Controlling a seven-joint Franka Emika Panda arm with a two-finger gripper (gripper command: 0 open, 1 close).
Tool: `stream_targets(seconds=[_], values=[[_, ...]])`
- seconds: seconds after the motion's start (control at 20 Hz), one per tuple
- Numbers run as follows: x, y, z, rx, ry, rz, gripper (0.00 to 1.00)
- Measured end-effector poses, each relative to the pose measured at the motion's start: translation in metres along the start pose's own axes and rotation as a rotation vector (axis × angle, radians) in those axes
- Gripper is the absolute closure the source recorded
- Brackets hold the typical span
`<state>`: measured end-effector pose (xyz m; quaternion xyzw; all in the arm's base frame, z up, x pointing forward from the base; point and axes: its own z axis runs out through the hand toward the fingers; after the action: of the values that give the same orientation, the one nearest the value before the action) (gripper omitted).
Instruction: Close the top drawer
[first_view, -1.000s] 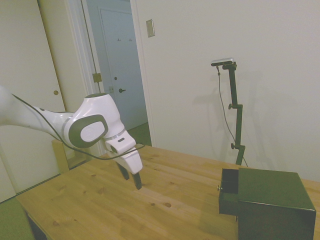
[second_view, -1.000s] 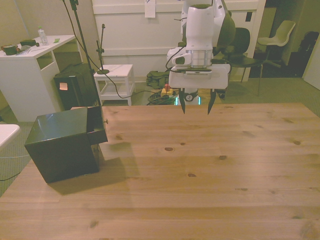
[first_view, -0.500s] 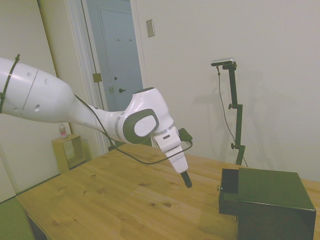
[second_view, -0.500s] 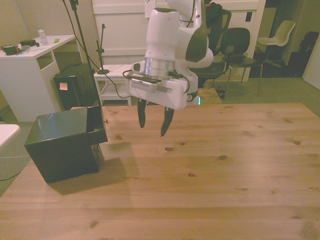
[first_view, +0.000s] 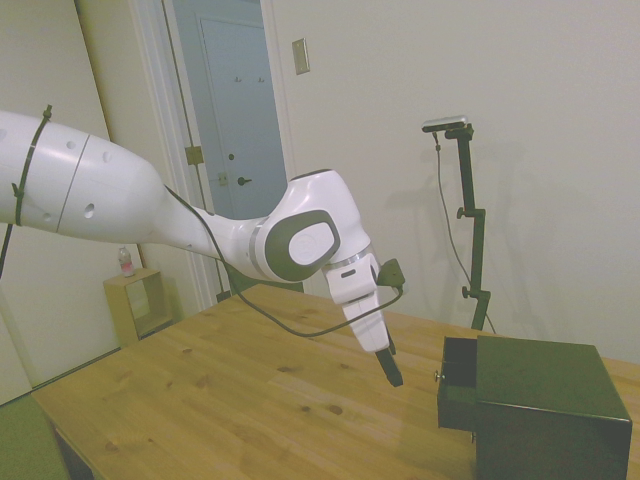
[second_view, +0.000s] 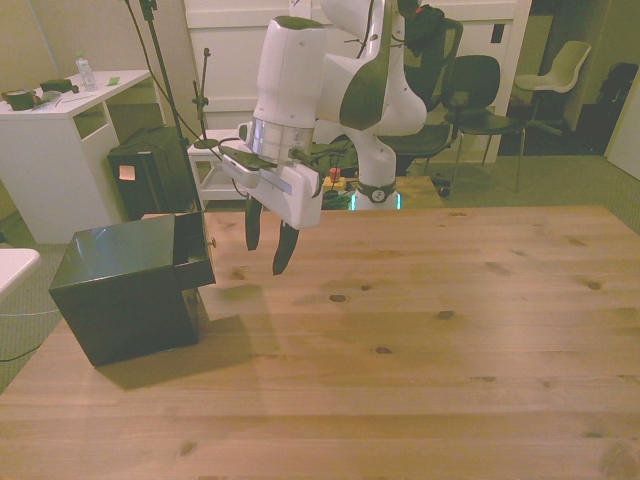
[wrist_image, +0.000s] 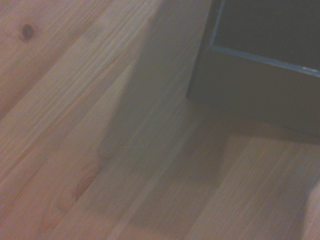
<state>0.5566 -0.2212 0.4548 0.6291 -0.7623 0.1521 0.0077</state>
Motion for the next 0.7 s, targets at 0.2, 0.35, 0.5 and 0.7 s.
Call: stream_targets(seconds=[0.2,0.35,0.5,0.7], values=[[0.003,0.000,-0.001,-0.023,0.008,0.021,1.00],[0.005,-0.001,-0.004,-0.025,0.010,0.030,1.00],[0.013,-0.003,-0.009,-0.028,0.016,0.046,1.00],[0.023,-0.004,-0.013,-0.045,0.022,0.064,1.00]])
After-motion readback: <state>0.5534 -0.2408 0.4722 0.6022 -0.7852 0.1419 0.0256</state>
